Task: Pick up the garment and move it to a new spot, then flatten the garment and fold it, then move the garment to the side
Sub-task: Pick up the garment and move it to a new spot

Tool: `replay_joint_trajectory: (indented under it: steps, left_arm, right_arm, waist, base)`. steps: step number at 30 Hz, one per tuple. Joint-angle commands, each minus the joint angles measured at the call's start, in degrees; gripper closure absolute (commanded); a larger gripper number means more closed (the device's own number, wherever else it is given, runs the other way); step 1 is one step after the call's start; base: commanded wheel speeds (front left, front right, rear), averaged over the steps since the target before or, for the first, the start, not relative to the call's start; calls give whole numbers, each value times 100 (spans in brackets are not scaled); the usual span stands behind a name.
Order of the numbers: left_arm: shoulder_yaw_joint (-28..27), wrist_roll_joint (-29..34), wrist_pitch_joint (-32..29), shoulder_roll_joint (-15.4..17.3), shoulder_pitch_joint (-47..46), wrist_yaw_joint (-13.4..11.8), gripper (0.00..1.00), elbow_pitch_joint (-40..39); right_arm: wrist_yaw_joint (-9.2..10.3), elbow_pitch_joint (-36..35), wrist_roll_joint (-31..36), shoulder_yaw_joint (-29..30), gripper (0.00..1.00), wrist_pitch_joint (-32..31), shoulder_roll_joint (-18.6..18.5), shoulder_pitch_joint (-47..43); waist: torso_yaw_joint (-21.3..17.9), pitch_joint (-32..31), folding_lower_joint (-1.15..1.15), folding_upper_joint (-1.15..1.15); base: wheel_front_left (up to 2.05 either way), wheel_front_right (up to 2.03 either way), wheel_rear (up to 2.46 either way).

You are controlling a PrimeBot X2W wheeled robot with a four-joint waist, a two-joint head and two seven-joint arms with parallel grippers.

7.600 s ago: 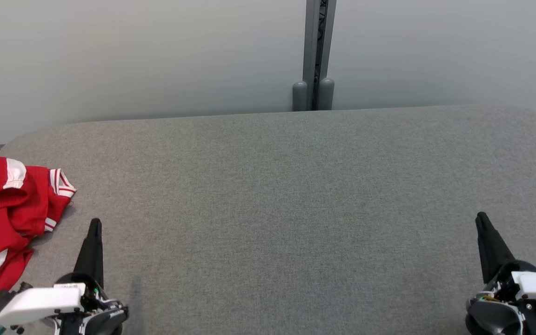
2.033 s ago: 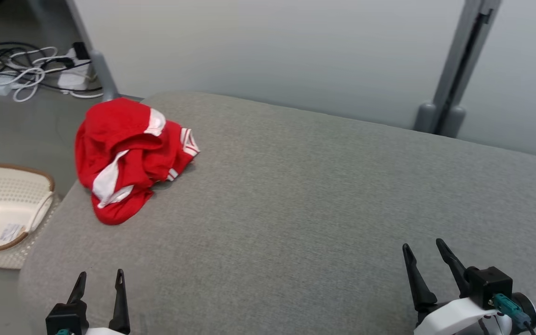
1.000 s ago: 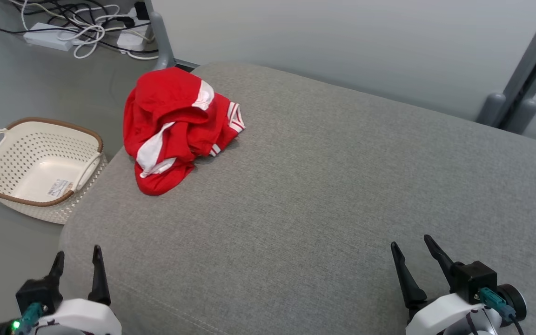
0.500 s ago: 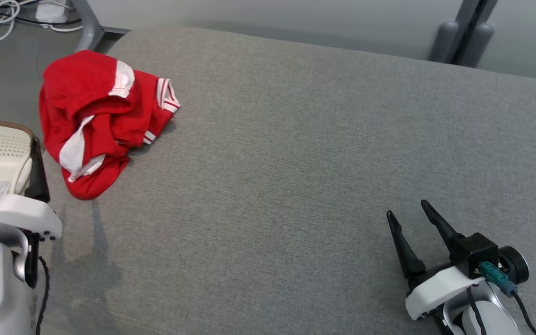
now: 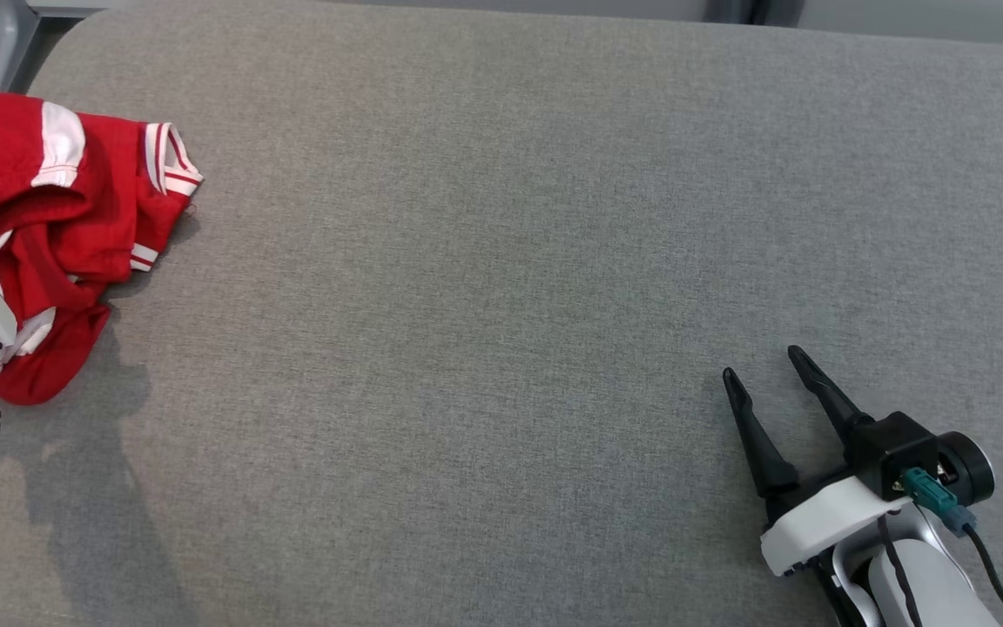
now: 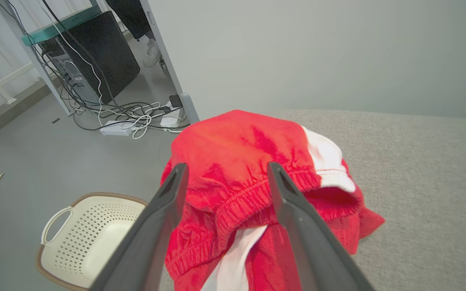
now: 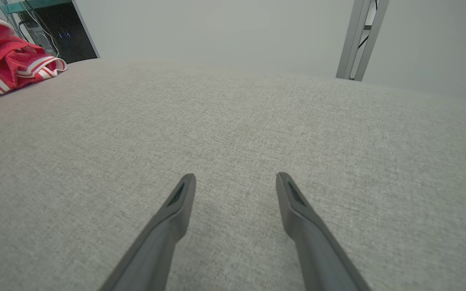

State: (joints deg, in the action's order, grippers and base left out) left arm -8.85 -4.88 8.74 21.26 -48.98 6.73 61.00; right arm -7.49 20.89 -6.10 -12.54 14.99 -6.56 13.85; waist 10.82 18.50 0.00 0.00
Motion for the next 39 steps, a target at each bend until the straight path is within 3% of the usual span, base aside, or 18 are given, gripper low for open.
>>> replay_joint_trajectory:
  steps: [1,5,14,15,16,17,23,31,39]
  left_arm:
    - [36,-32,-114,64,-179,27,0,128]
    - [-3,-137,-496,173,-424,-19,0,546]
    - [-224,-428,-750,226,-555,-301,0,1022]
    - [-240,-456,-781,236,-561,-324,31,1047]
    - [-245,-475,-783,250,-566,-336,91,1065]
    - [-244,-480,-794,255,-569,-335,100,1085]
    - [-219,-521,-571,277,-546,-334,100,1101]
    - [91,-389,35,353,-863,-79,100,875]
    - [611,-292,286,-37,-1190,70,100,717]
  right_arm:
    - [0,-32,-3,1,0,29,-50,66]
    - [0,-46,16,-37,0,29,-51,97]
    - [0,-2,-20,-94,0,29,-101,176]
    - [0,-2,-28,-93,0,29,-113,172]
    - [0,3,-35,-90,0,29,-123,173]
    - [0,10,-44,-85,0,29,-125,178]
    - [0,32,-46,-40,0,29,-69,168]
    - [0,77,-145,-42,0,29,105,98]
    - [0,201,-306,-50,0,29,276,-27]
  waist:
    - [-94,93,0,0]
    - [-229,199,0,0]
    - [-476,366,0,0]
    - [-489,371,0,0]
    - [-501,379,0,0]
    - [-509,385,0,0]
    - [-504,306,0,0]
    - [-567,-119,0,0]
    - [-794,-657,0,0]
  base:
    - [0,0,0]
    - [0,0,0]
    - [0,0,0]
    - [0,0,0]
    - [0,0,0]
    - [0,0,0]
    - [0,0,0]
    - [0,0,0]
    - [0,0,0]
